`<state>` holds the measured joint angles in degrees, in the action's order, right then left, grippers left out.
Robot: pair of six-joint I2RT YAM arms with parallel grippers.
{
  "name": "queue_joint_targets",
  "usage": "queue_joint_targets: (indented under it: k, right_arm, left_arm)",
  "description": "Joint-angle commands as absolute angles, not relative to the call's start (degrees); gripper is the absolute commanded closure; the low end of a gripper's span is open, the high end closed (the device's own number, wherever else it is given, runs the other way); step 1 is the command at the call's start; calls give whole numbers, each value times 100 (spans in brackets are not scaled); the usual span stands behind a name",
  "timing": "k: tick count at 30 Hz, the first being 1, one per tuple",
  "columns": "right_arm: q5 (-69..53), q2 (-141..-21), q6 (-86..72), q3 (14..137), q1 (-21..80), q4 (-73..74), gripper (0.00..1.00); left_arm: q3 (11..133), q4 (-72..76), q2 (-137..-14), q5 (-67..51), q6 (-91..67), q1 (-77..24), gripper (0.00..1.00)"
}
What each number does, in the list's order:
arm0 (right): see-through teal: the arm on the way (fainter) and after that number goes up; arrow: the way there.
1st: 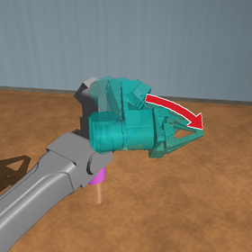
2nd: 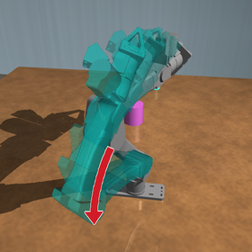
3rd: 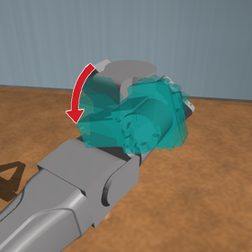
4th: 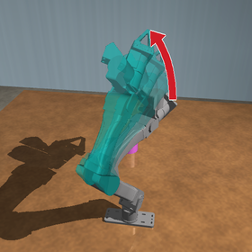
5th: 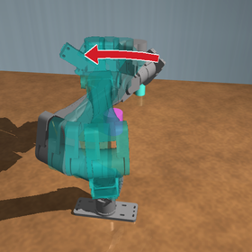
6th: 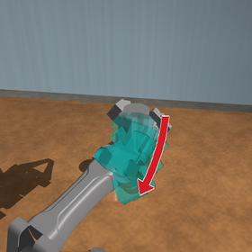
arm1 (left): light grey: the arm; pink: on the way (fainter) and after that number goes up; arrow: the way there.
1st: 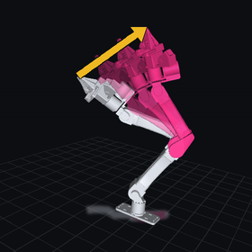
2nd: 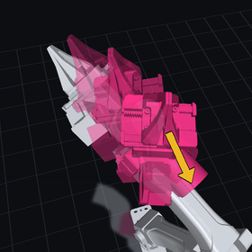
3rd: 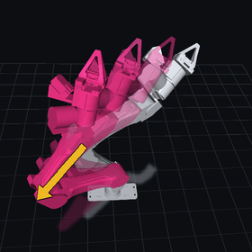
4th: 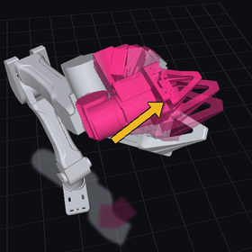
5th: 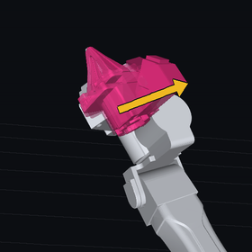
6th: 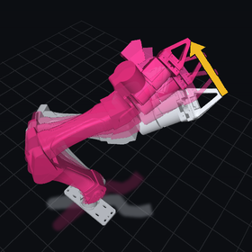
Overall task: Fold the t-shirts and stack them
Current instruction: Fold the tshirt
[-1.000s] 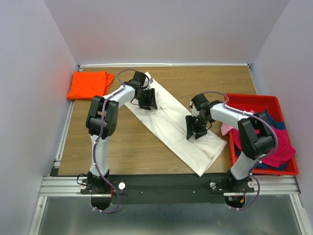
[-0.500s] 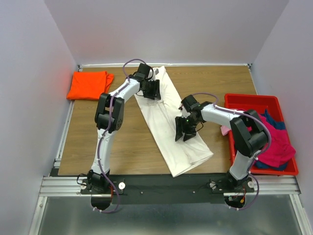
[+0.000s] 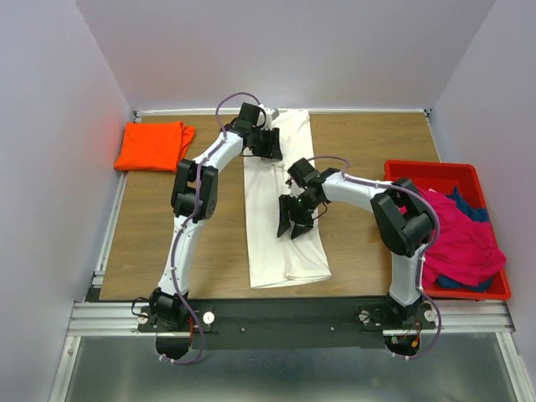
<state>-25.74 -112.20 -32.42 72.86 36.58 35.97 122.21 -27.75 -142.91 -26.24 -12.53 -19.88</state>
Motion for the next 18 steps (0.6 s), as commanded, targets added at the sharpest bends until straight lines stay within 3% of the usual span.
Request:
queue_joint_targets:
  k: [1, 10, 18]
  right_arm:
    - [-2356, -11698, -3322, 7505, 3884, 3331, 41]
    - [-2118, -11075, -3437, 7726, 3938, 3498, 41]
    - [-1723, -9785, -3270, 7077, 3938, 4147, 40]
  left_arm:
    - [12488, -2769, -14853, -2918, -1063, -1960, 45]
    - [12542, -2180, -14283, -3287, -1415, -1960, 40]
    - [11349, -1714, -12152, -2612, -1767, -2048, 38]
